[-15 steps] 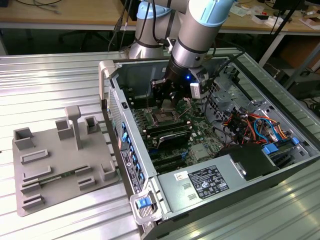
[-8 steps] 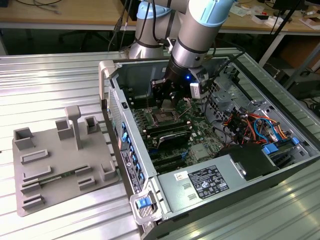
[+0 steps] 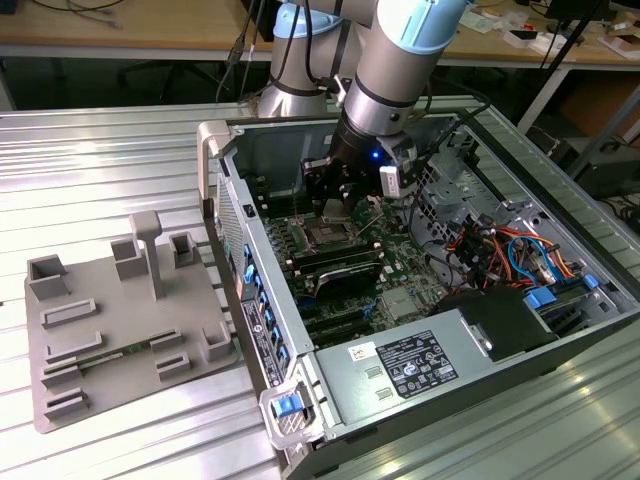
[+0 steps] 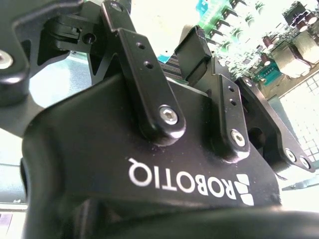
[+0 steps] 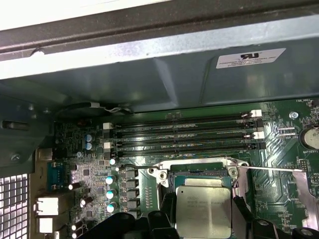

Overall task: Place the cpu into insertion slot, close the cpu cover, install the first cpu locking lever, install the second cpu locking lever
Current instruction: 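Place the cpu into insertion slot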

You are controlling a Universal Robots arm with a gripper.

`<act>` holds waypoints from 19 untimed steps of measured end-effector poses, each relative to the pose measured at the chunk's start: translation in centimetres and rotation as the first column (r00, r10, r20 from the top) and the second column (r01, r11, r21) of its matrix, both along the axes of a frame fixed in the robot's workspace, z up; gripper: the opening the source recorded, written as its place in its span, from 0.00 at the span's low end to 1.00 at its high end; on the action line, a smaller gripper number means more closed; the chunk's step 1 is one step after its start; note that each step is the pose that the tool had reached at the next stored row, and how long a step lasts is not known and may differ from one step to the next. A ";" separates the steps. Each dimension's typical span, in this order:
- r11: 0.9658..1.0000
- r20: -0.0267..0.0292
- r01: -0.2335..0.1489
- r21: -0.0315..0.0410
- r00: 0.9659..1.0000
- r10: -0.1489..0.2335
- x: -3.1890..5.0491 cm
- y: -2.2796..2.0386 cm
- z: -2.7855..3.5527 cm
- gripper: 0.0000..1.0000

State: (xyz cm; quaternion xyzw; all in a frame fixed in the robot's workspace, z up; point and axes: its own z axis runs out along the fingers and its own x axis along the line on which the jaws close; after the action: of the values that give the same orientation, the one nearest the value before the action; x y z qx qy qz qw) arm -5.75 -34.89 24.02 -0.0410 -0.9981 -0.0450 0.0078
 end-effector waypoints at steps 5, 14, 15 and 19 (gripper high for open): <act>1.000 0.000 0.004 0.000 1.000 -0.004 0.00 0.00 -0.01 0.55; 1.000 0.000 0.010 0.000 1.000 -0.010 0.00 0.00 -0.02 0.55; 1.000 0.000 0.011 0.000 1.000 -0.011 0.00 0.00 -0.03 0.55; 1.000 0.000 0.013 0.000 1.000 -0.013 0.00 0.00 -0.03 0.55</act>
State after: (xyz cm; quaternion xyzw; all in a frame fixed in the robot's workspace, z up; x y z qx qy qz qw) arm -5.75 -34.89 24.00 -0.0475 -0.9978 -0.0451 0.0075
